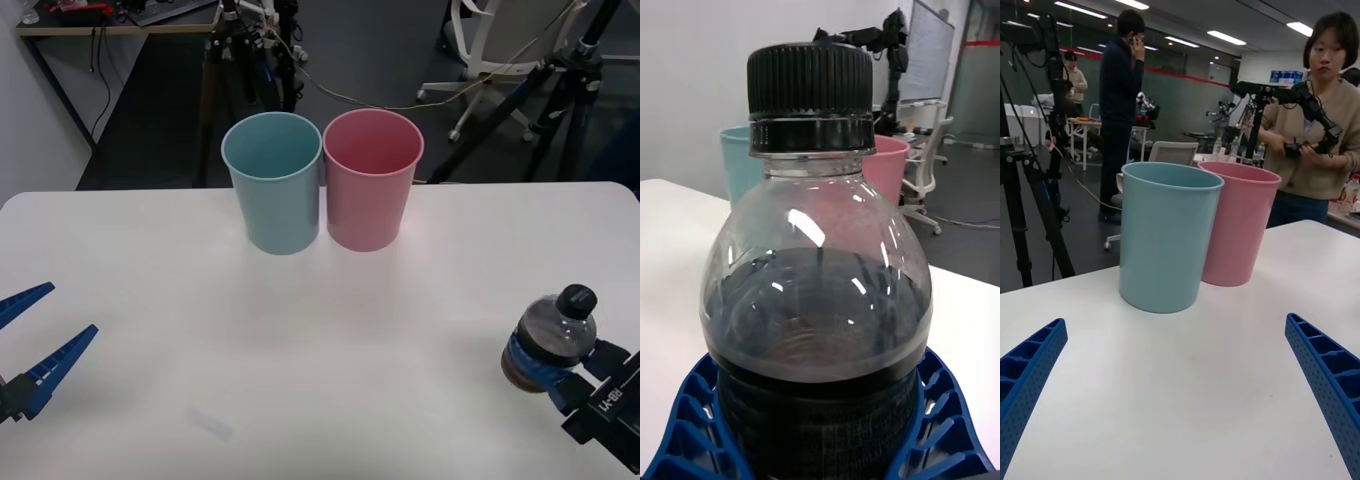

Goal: Grasp the object on the table and drop it into the matching bin: aluminum can to the light blue bin, PET bottle to the pink bin.

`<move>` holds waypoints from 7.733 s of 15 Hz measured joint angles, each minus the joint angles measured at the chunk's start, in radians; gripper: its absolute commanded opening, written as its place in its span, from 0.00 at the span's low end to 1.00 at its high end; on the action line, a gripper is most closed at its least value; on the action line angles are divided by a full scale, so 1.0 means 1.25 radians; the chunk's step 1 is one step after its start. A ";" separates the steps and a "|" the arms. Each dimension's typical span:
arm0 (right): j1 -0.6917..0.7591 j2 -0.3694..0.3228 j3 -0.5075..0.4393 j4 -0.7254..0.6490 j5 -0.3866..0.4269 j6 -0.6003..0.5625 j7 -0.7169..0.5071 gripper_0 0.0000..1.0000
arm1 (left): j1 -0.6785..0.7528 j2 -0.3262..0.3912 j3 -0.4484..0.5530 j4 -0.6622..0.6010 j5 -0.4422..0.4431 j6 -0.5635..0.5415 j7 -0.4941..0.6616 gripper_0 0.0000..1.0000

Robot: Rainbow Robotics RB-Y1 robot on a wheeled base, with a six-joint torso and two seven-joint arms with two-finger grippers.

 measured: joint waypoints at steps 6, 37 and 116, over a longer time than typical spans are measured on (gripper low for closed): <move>0.097 -0.135 -0.093 -0.203 -0.162 0.117 -0.020 0.00 | 0.000 0.000 0.000 0.000 0.000 0.000 0.000 1.00; -0.573 -0.510 0.150 -0.209 -0.641 0.453 -0.039 0.00 | 0.000 0.000 0.000 0.000 0.000 0.000 0.000 1.00; -0.685 -0.273 0.296 -0.002 -0.170 0.408 -0.320 1.00 | 0.000 0.000 0.000 0.000 0.000 0.000 0.000 1.00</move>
